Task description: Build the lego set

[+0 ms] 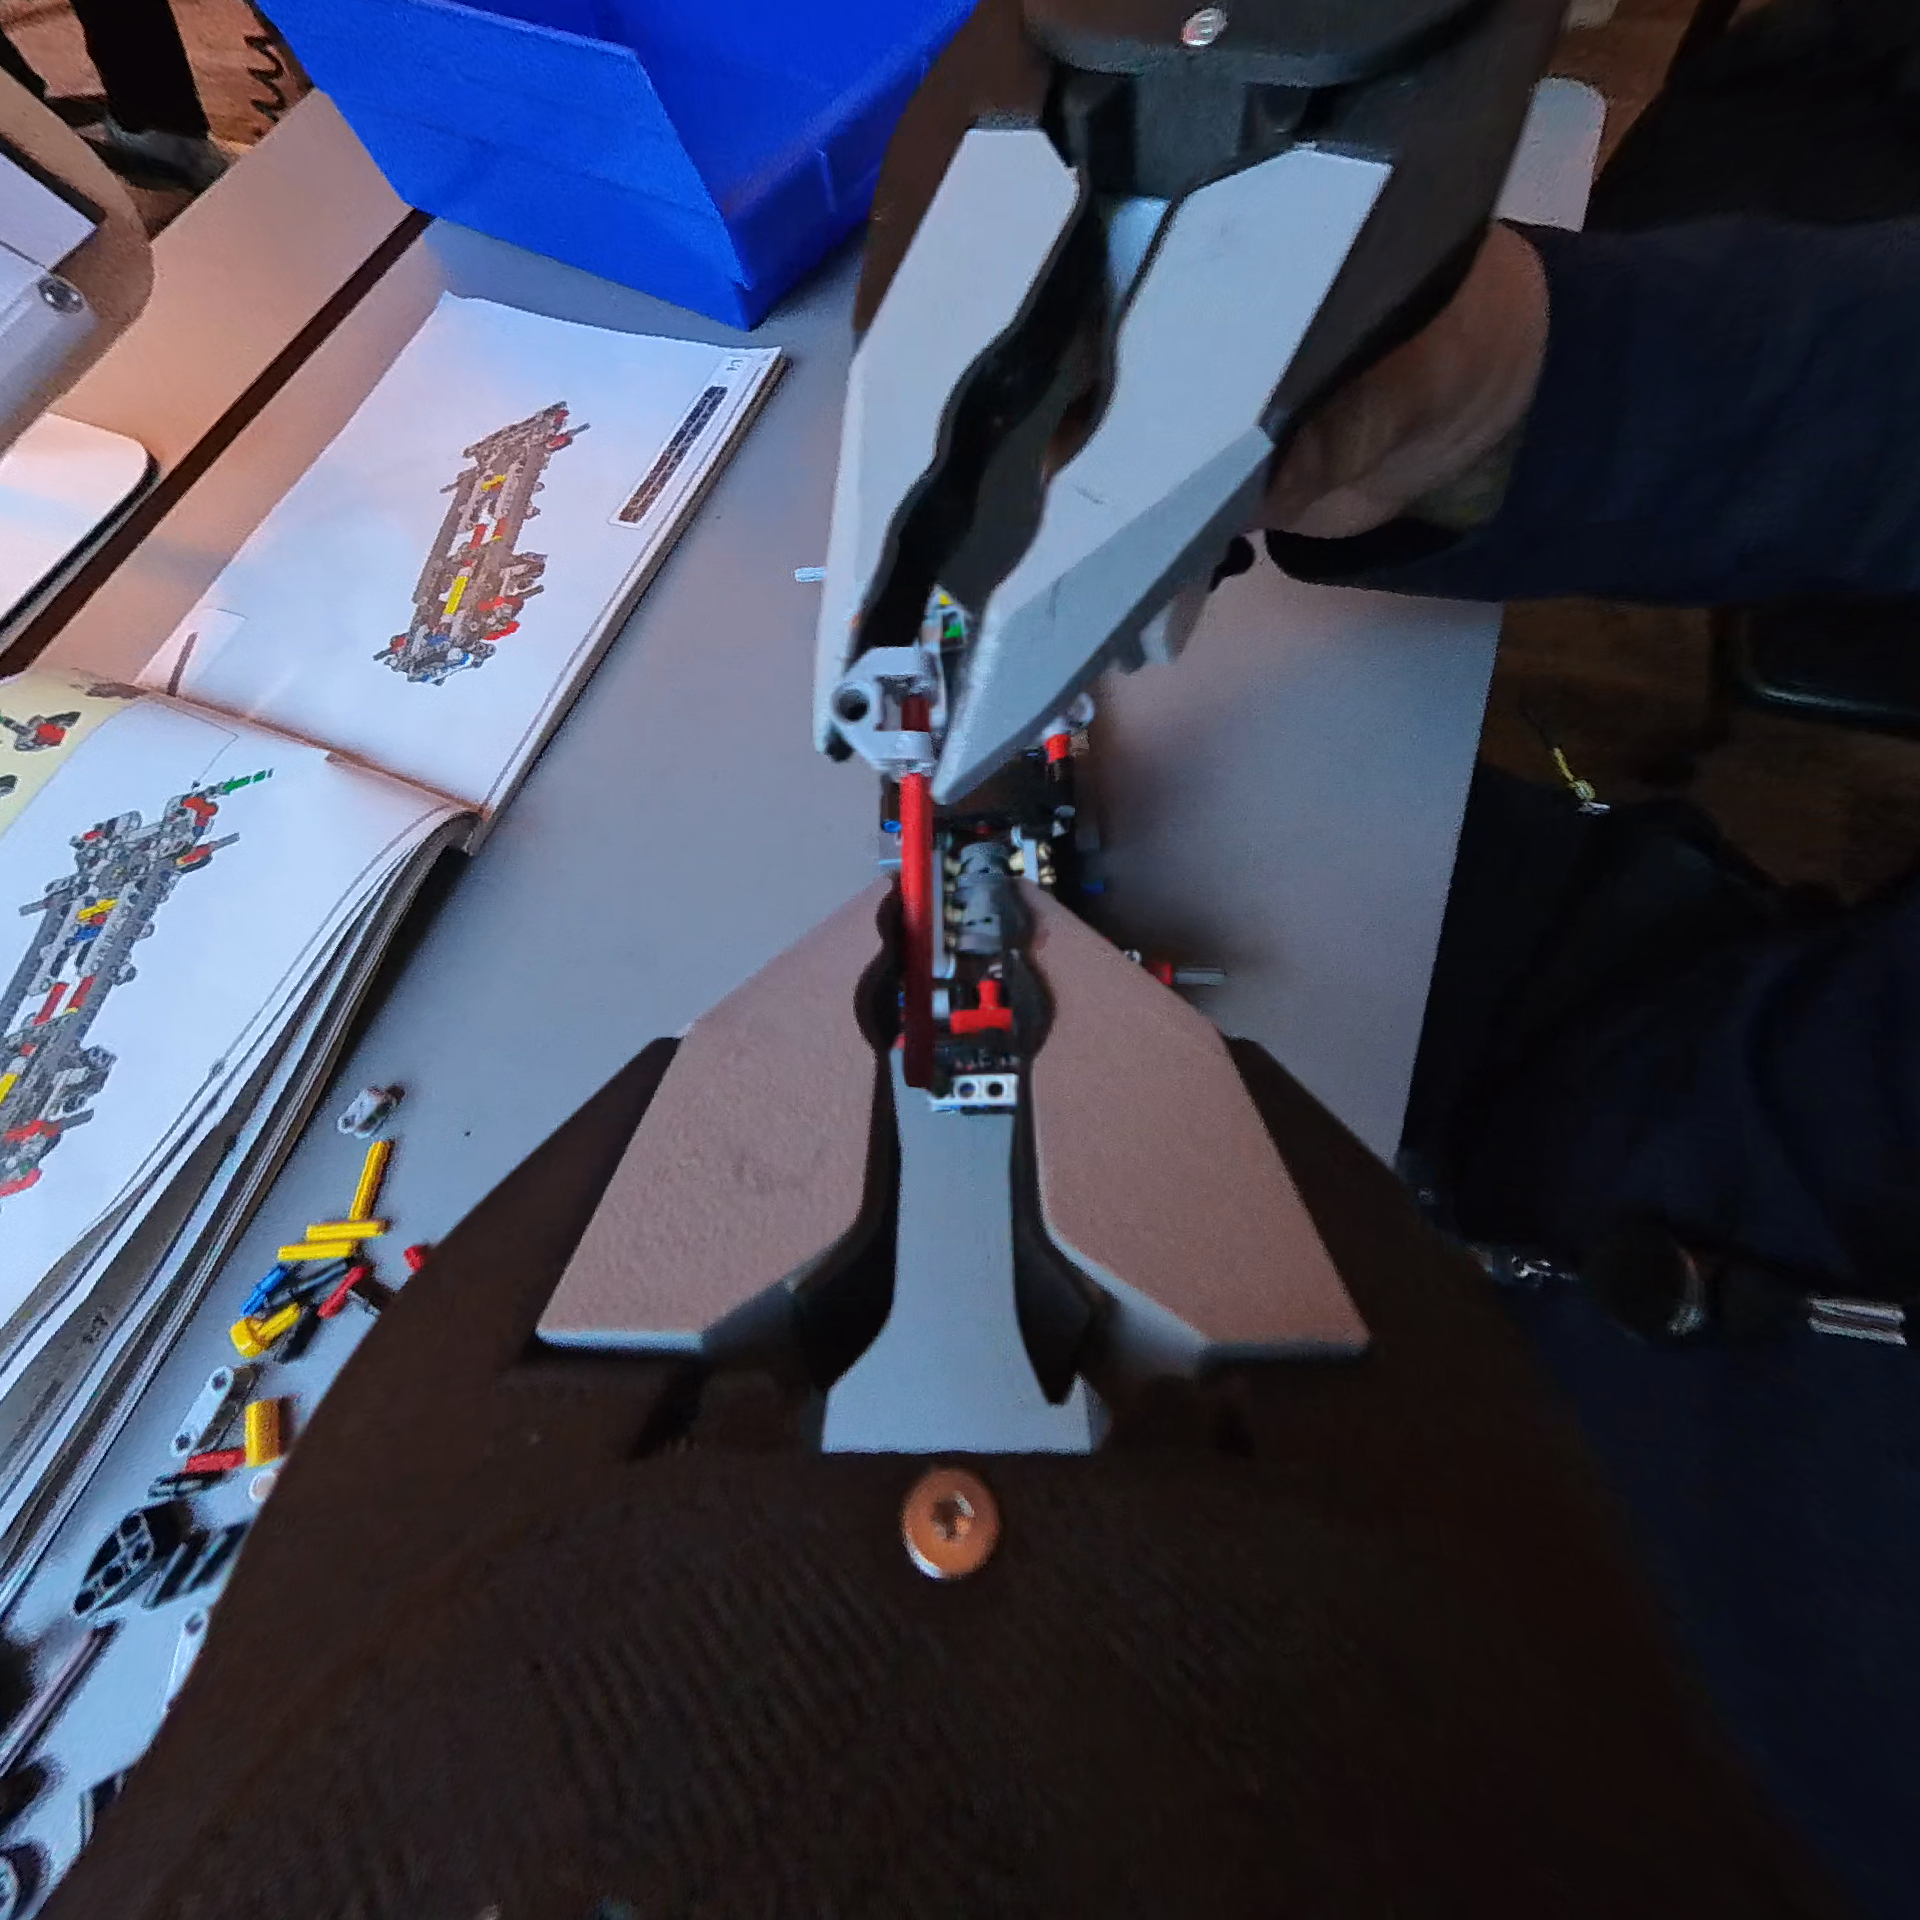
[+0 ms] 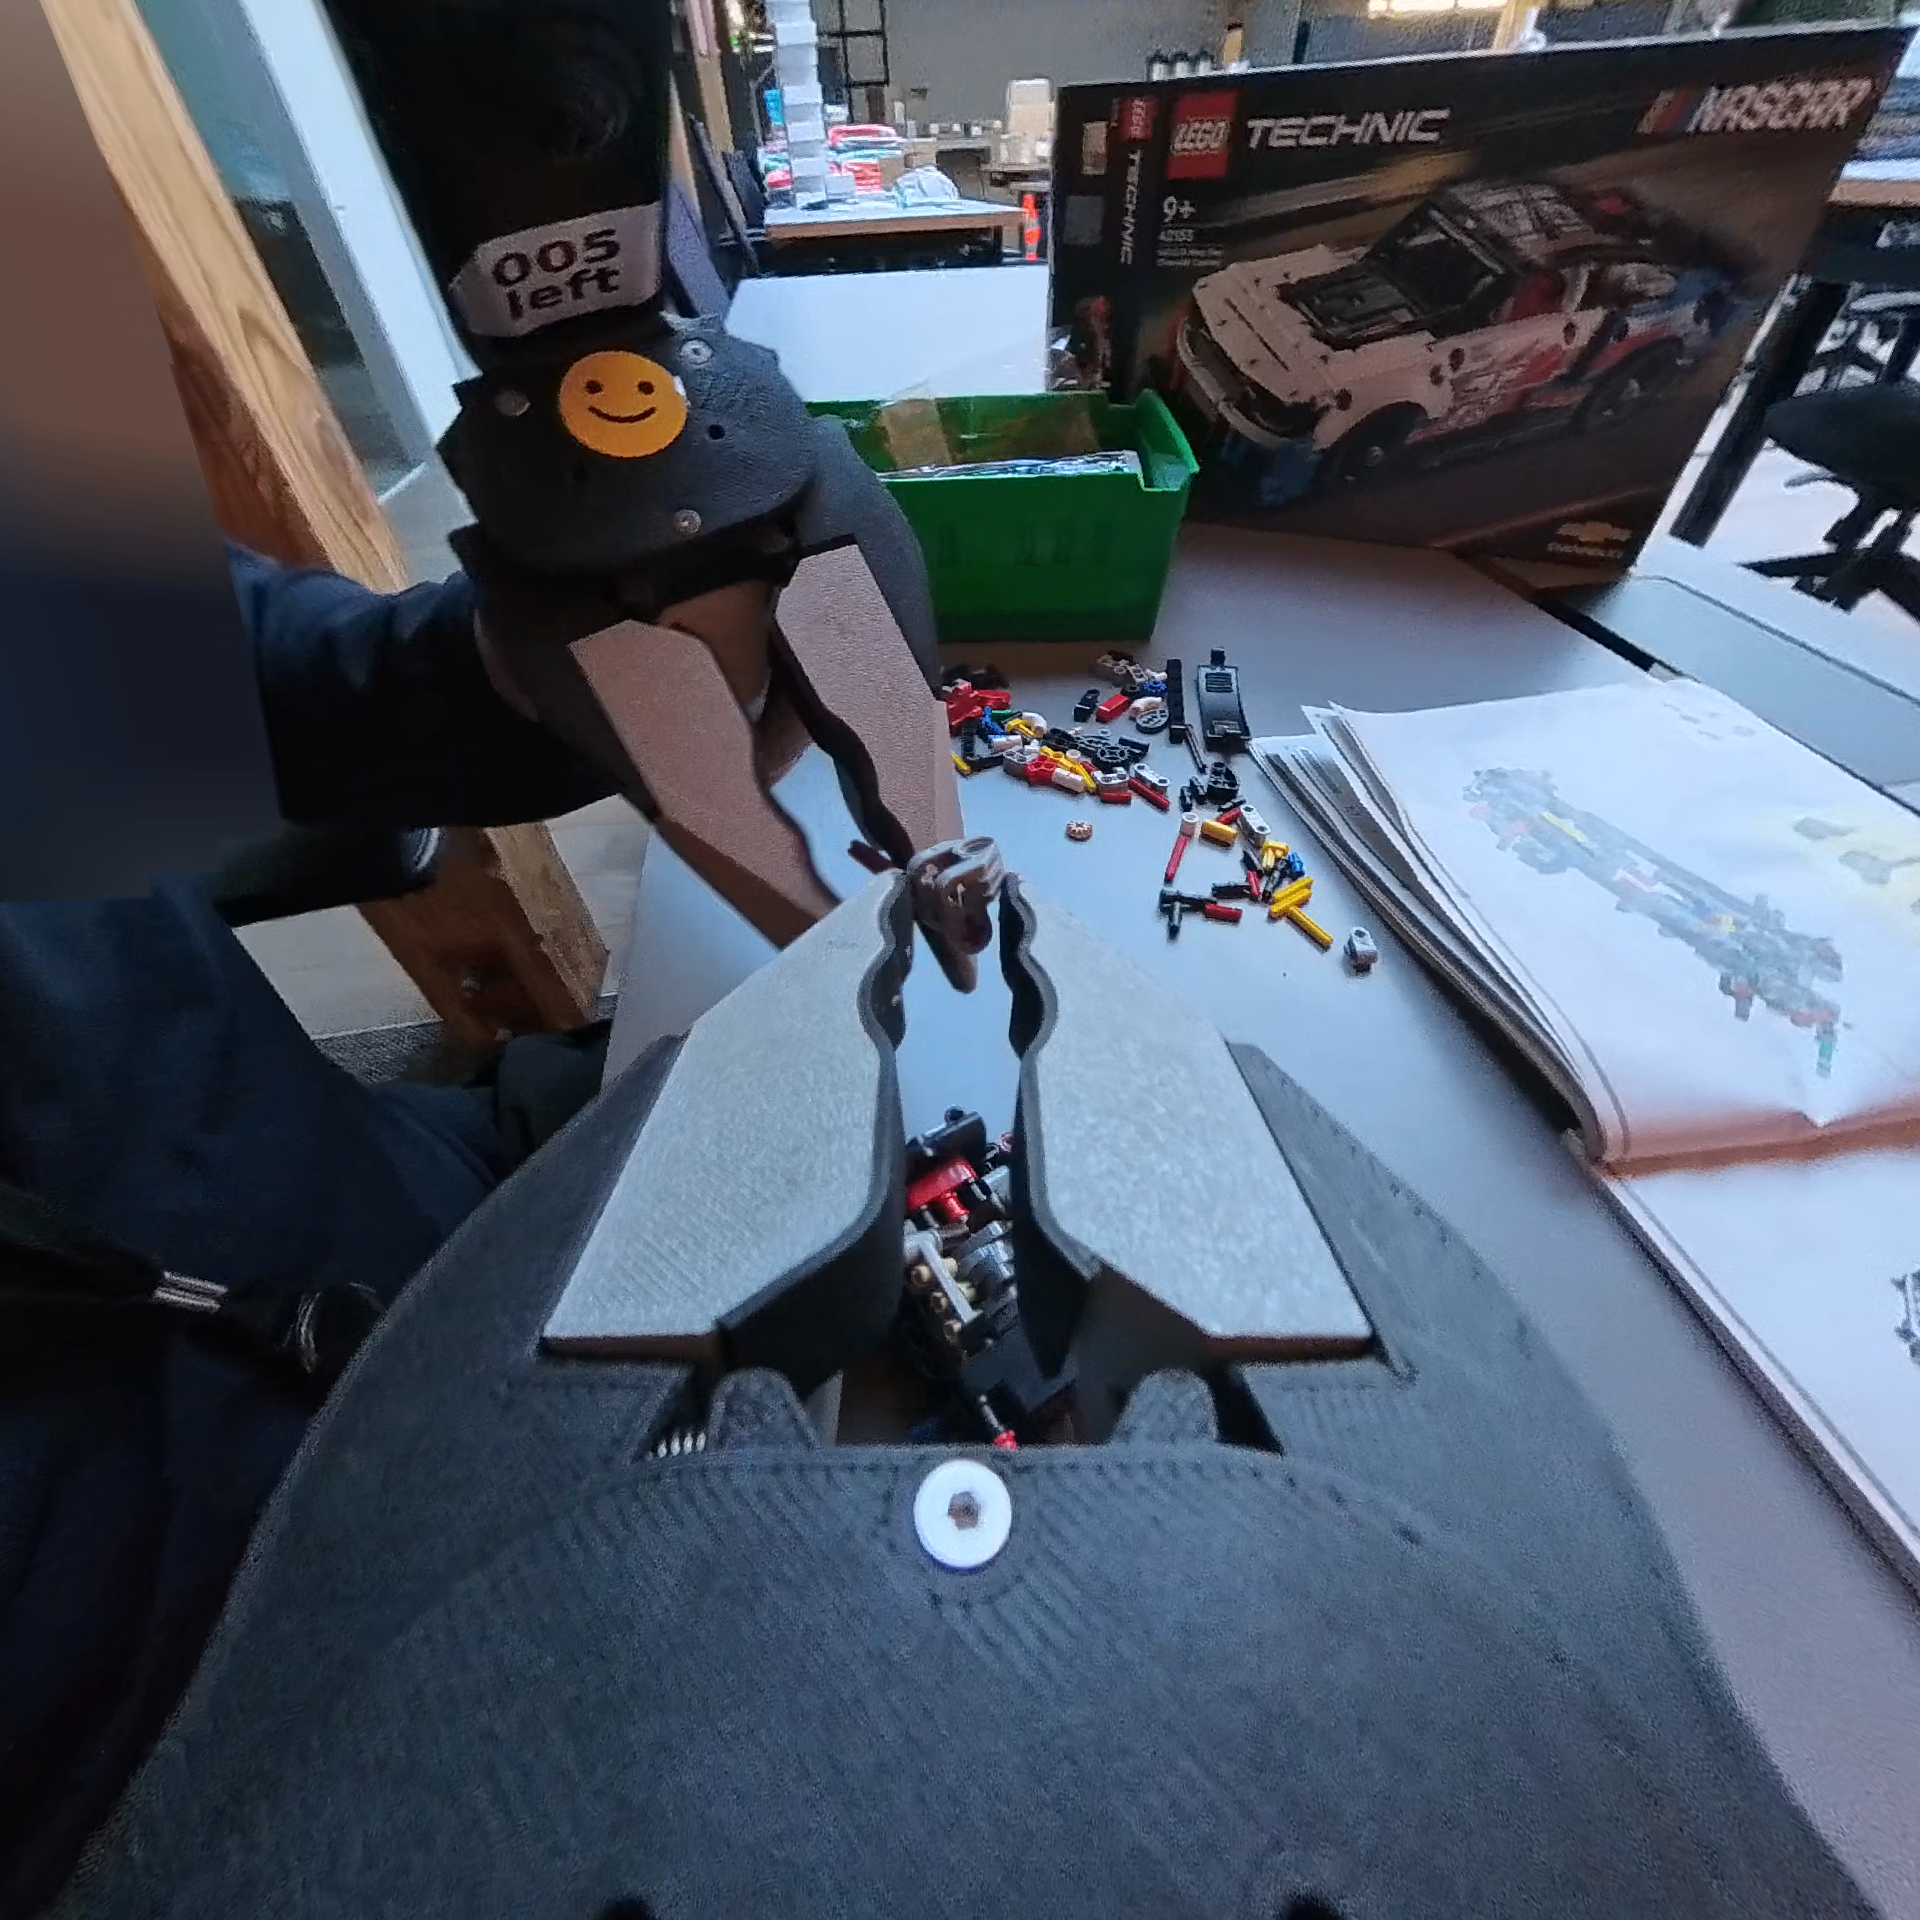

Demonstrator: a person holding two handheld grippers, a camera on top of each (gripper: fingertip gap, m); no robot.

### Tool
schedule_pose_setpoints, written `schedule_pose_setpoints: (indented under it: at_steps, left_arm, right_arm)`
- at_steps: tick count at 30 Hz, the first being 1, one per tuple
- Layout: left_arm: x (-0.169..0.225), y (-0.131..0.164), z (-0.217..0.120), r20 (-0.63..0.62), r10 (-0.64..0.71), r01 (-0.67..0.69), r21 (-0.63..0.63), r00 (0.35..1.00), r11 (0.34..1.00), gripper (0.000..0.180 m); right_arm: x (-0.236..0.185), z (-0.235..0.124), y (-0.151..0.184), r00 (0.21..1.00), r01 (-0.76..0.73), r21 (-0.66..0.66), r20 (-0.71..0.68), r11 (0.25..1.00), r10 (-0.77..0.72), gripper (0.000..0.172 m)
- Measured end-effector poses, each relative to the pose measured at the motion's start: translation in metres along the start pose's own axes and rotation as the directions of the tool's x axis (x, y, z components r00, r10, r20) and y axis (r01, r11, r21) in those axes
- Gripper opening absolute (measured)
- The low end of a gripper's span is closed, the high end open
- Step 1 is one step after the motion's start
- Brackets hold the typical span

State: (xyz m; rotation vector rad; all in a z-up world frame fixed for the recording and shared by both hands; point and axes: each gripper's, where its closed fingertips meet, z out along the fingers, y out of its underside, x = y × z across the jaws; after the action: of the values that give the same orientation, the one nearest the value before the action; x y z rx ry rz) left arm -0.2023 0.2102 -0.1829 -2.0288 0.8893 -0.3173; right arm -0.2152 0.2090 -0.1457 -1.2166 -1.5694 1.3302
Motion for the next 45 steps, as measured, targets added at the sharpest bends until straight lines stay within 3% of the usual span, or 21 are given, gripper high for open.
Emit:
schedule_pose_setpoints:
  at_steps: [7,9,11,17,22,27,29,31,35,39,40,42,45]
  left_arm:
    - [0.001,-0.013,-0.004,0.071,0.104,-0.106,0.03,0.992,0.994,0.014]
    - [-0.003,-0.017,-0.007,0.097,0.108,-0.112,0.042,0.989,0.993,0.001]
    - [-0.003,-0.022,-0.009,0.101,0.101,-0.108,0.068,0.99,0.992,0.0]
    - [-0.002,-0.037,-0.018,0.027,0.008,-0.013,0.207,1.0,0.978,0.0]
    - [-0.01,-0.059,-0.037,-0.02,-0.038,0.043,0.458,0.999,0.888,0.017]
    - [-0.007,-0.069,-0.039,-0.062,-0.015,0.044,0.501,0.998,0.864,0.02]
    - [-0.001,-0.072,-0.043,-0.114,-0.01,0.068,0.519,0.993,0.852,0.005]
    - [-0.005,-0.071,-0.042,-0.135,-0.036,0.1,0.509,0.99,0.855,0.002]
    - [-0.015,-0.061,-0.033,-0.226,-0.186,0.27,0.437,0.956,0.858,0.002]
    - [-0.024,-0.057,-0.025,-0.308,-0.305,0.417,0.423,0.901,0.805,0.002]
    - [-0.027,-0.056,-0.024,-0.322,-0.329,0.445,0.422,0.888,0.79,0.002]
    - [-0.029,-0.058,-0.026,-0.373,-0.356,0.499,0.429,0.857,0.753,0.002]
    - [-0.034,-0.06,-0.028,-0.406,-0.375,0.54,0.452,0.833,0.71,0.002]
  right_arm:
    - [0.0,-0.008,-0.004,0.969,-0.21,0.018,0.136,0.978,0.206,0.013]
    - [-0.002,-0.009,-0.004,0.96,-0.23,0.006,0.164,0.973,0.226,0.012]
    - [-0.003,-0.011,-0.007,0.951,-0.252,0.006,0.184,0.968,0.247,0.012]
    - [-0.006,-0.014,-0.011,0.925,-0.31,0.032,0.24,0.95,0.294,0.011]
    - [-0.002,-0.019,-0.024,0.853,-0.46,0.115,0.332,0.88,0.402,0.006]
    - [-0.006,-0.01,-0.019,0.842,-0.477,0.086,0.33,0.875,0.426,0.007]
    - [-0.007,-0.008,-0.019,0.835,-0.487,0.078,0.336,0.87,0.437,0.006]
    - [-0.007,-0.008,-0.019,0.828,-0.498,0.074,0.338,0.864,0.448,0.007]
    - [0.004,-0.006,-0.011,0.884,-0.438,0.068,0.216,0.897,0.415,0.007]
    - [0.017,-0.007,-0.003,0.981,-0.192,-0.002,-0.026,0.981,0.192,0.013]
    - [0.021,-0.008,-0.003,0.988,-0.121,-0.024,-0.095,0.992,0.118,0.02]
    - [0.023,-0.009,-0.003,0.983,-0.001,-0.07,-0.183,0.998,-0.012,0.016]
    - [0.025,-0.008,-0.009,0.975,-0.009,-0.035,-0.223,0.999,0.001,0.013]
